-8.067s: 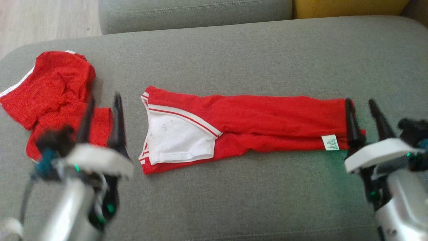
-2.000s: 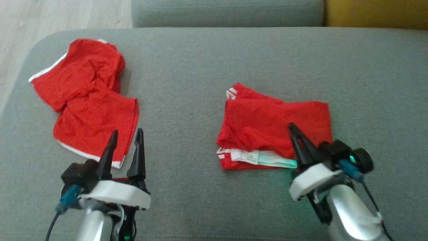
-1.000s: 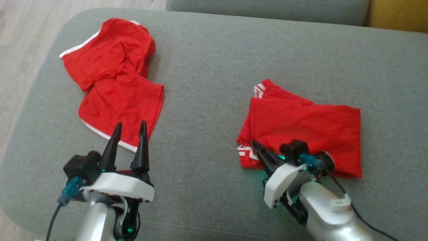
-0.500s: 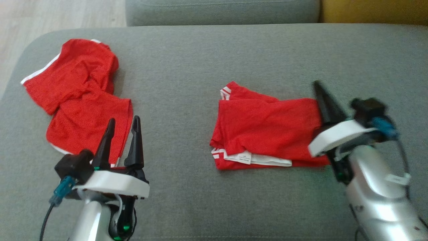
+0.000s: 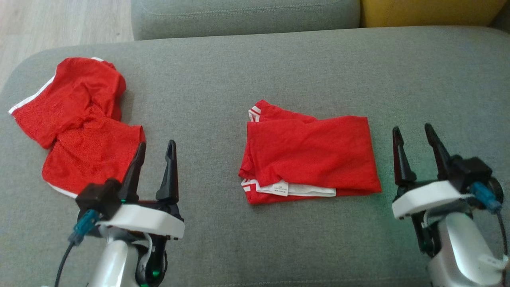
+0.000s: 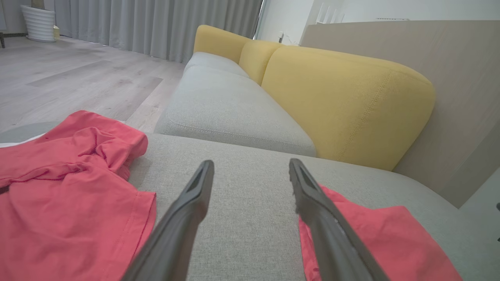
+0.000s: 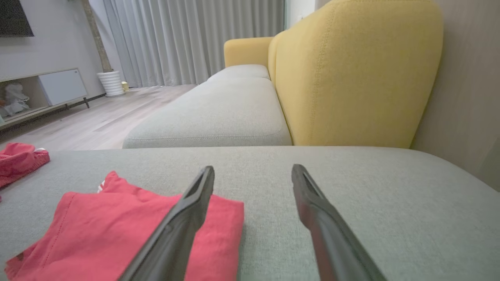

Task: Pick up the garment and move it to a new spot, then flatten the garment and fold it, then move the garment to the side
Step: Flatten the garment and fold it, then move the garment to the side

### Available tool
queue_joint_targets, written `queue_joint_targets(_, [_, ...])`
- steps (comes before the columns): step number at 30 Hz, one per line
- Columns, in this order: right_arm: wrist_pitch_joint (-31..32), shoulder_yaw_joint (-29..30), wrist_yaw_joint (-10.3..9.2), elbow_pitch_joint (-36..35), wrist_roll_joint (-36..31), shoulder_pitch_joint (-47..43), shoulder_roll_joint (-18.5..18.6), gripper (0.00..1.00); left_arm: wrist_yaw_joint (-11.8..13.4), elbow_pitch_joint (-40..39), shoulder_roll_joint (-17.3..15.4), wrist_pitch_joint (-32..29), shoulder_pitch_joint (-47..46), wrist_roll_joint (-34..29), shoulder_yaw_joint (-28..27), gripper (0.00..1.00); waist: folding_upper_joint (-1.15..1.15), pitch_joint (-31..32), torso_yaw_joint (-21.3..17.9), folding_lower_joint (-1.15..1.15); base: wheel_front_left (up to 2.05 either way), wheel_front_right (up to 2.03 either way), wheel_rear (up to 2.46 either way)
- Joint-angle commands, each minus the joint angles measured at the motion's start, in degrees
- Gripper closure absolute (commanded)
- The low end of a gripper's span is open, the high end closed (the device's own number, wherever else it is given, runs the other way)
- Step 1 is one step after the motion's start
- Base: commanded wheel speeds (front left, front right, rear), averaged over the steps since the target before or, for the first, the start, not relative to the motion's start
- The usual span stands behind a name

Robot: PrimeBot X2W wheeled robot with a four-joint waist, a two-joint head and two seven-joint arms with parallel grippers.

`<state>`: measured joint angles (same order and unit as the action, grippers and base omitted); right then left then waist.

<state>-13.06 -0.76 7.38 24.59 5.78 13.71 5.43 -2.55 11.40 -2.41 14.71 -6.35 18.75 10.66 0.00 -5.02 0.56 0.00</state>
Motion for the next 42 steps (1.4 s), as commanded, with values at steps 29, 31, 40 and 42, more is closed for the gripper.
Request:
queue_joint_targets(29, [8.62, -1.83, 0.11, 11.06, 4.50, 5.94, -2.52, 0.00, -0.56, -0.50, -0.47, 0.29, -3.20, 0.01, 1.12, 0.00, 0.00, -5.48, 4.01, 0.00, 0.00, 0.00, 0.00])
queue_joint_targets(31, [8.97, -2.43, 0.11, 13.07, 5.54, 6.89, -2.53, 0.00, -0.59, -0.46, -0.47, 0.29, -3.44, 0.01, 1.28, 0.00, 0.00, -5.93, 4.42, 0.00, 0.00, 0.00, 0.00])
queue_joint_targets(40, [7.91, -5.26, 0.11, 19.05, 5.43, 10.44, -2.25, 1.00, -0.72, -0.44, -0.47, 0.29, -4.39, -0.18, 0.75, 0.00, 0.00, -7.15, 4.82, 0.00, 0.00, 0.00, 0.00])
queue_joint_targets(42, [6.50, -5.99, 0.11, 19.16, 3.20, 11.31, -1.36, 1.00, -0.63, -0.44, -0.47, 0.29, -4.60, -0.27, 0.40, 0.00, 0.00, -7.17, 4.38, 0.00, 0.00, 0.00, 0.00])
